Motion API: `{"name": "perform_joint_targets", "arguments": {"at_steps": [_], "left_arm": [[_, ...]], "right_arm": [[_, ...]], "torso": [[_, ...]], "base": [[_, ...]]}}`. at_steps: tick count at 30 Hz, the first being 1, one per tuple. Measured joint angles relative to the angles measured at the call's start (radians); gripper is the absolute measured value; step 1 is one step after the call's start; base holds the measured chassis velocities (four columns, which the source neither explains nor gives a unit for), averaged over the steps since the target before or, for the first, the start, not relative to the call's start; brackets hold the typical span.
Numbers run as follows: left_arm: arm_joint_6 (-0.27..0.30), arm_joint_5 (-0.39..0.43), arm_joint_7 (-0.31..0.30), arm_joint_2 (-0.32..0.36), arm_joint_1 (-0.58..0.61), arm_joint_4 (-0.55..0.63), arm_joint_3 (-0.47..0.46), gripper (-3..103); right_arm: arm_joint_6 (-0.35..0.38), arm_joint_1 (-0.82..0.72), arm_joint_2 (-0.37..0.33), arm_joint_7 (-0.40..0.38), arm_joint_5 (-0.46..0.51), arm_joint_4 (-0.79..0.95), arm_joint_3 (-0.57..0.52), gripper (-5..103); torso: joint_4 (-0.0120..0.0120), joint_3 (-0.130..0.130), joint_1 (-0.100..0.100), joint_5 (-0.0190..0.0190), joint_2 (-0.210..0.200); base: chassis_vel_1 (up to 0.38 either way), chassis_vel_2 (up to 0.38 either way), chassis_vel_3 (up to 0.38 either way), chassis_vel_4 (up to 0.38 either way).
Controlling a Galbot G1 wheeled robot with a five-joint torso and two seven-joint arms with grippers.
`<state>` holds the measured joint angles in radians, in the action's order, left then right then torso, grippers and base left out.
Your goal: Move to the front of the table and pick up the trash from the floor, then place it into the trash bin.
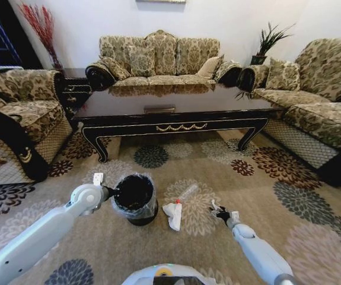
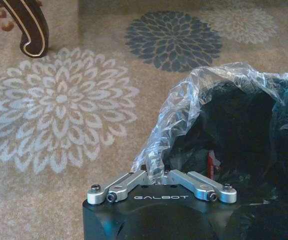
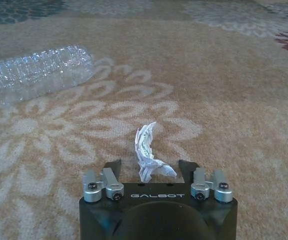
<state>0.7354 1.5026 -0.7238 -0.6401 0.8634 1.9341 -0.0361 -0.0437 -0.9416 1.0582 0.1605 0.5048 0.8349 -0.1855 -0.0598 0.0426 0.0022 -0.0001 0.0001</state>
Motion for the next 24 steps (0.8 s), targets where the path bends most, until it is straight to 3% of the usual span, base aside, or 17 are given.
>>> {"name": "perform_joint_targets", "arguments": {"at_steps": [11, 15, 18, 20, 24], "left_arm": [[0.000, -0.008, 0.002, -0.012, -0.001, -0.003, 0.017, 2], [0.000, -0.009, 0.004, -0.010, -0.001, -0.003, 0.017, 2], [0.000, -0.009, 0.004, -0.010, -0.001, -0.003, 0.017, 2], [0.000, -0.009, 0.004, -0.011, -0.001, -0.002, 0.018, 2], [0.000, -0.013, 0.004, -0.014, -0.002, -0.001, 0.026, 2]], "right_arm": [[-0.001, -0.007, -0.005, 0.000, -0.012, 0.008, 0.004, 41], [-0.001, -0.014, -0.006, -0.001, -0.017, 0.012, 0.000, 27], [0.000, -0.020, -0.009, -0.005, -0.018, 0.021, -0.004, 24], [0.003, -0.029, -0.014, -0.006, -0.018, 0.033, -0.006, 13], [0.009, -0.047, -0.022, -0.014, -0.017, 0.056, -0.016, 3]], "torso": [[0.0000, 0.000, 0.000, 0.0001, 0.000], [0.0001, 0.000, 0.000, 0.0002, 0.000], [-0.0002, 0.000, 0.000, 0.0001, 0.000], [-0.0004, 0.000, 0.000, 0.0001, 0.000], [-0.0006, 0.000, 0.000, 0.0001, 0.000]], "base": [[0.000, 0.000, 0.000, 0.000], [0.000, 0.000, 0.000, 0.000], [0.000, 0.000, 0.000, 0.000], [0.000, 0.000, 0.000, 0.000], [0.000, 0.000, 0.000, 0.000]]}}
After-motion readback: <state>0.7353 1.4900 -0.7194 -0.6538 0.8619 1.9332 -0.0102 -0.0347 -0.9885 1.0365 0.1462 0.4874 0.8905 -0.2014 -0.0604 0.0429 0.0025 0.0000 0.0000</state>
